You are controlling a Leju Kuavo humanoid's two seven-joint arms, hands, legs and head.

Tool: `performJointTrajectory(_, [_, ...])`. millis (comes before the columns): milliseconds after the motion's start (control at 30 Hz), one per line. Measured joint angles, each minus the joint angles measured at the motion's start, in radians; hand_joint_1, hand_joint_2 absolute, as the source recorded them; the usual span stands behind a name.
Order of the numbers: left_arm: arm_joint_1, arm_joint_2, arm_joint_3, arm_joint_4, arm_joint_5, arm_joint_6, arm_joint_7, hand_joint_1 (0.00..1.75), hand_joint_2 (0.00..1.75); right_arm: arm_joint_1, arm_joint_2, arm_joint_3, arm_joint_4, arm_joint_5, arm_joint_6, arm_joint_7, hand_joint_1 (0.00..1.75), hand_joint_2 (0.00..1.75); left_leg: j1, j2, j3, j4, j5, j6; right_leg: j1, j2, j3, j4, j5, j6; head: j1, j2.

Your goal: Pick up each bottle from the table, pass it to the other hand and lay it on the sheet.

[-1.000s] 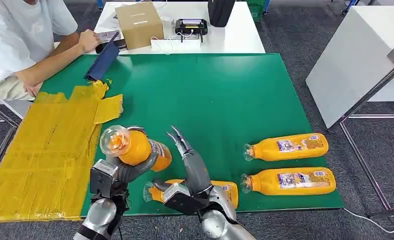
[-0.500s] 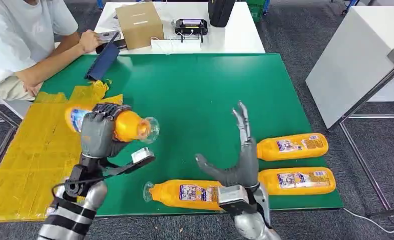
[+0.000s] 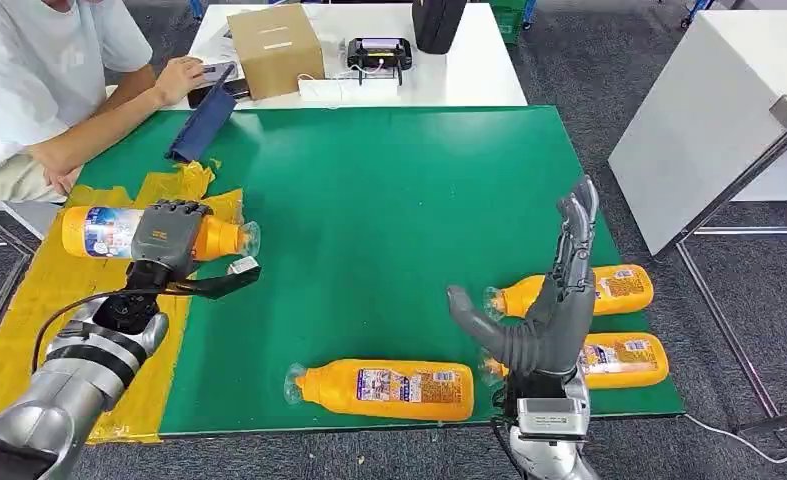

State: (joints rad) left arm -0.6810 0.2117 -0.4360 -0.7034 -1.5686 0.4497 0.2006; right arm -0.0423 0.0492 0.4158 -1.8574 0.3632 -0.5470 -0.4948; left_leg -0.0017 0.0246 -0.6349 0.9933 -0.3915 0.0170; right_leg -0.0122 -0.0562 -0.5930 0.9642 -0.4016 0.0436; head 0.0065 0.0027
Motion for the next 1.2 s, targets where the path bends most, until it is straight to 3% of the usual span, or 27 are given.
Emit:
performJointTrajectory(367, [-0.008, -0.006, 0.015, 0.164, 0.04, -0.043, -0.015, 1.75, 1.75, -0.003, -0.002, 0.001, -0.001, -0.023, 0.014, 0.0, 0.0, 1.75, 0.0, 0.0, 0.0, 0.0, 0.0, 0.0, 0.0, 0.0, 0.0, 0.0, 0.0, 0.0, 0.0, 0.0])
performJointTrajectory(400, [-0.007, -0.009, 0.025, 0.179, 0.053, -0.052, -0.013, 0.0, 1.75, -0.005, -0.002, 0.001, -0.001, -0.023, 0.014, 0.0, 0.0, 1.75, 0.0, 0.0, 0.0, 0.0, 0.0, 0.0, 0.0, 0.0, 0.0, 0.0, 0.0, 0.0, 0.0, 0.0])
performJointTrajectory(1000, [0.016, -0.059, 0.187, 0.276, 0.158, 0.02, -0.062, 0.0, 1.75, -0.045, -0.002, 0.024, 0.071, 0.031, 0.032, 0.056, 0.0, 1.75, 0.0, -0.001, 0.001, 0.0, 0.0, 0.0, 0.0, 0.0, 0.002, 0.0, 0.0, 0.0, 0.0, 0.0])
performJointTrajectory(1100, [0.032, -0.076, 0.222, 0.276, 0.234, 0.109, -0.145, 0.0, 1.75, -0.045, -0.002, 0.024, 0.077, 0.052, 0.021, 0.058, 0.0, 1.75, 0.0, -0.001, 0.001, 0.0, 0.0, 0.0, 0.0, 0.0, 0.002, 0.0, 0.0, 0.0, 0.0, 0.0])
performJointTrajectory(1200, [0.07, -0.1, 0.282, 0.245, 0.372, 0.229, -0.306, 0.0, 1.75, -0.045, -0.005, 0.024, 0.084, 0.091, 0.001, 0.064, 0.0, 1.75, 0.0, -0.001, 0.001, 0.0, 0.0, 0.0, 0.0, 0.0, 0.001, 0.0, 0.0, 0.0, 0.0, 0.0])
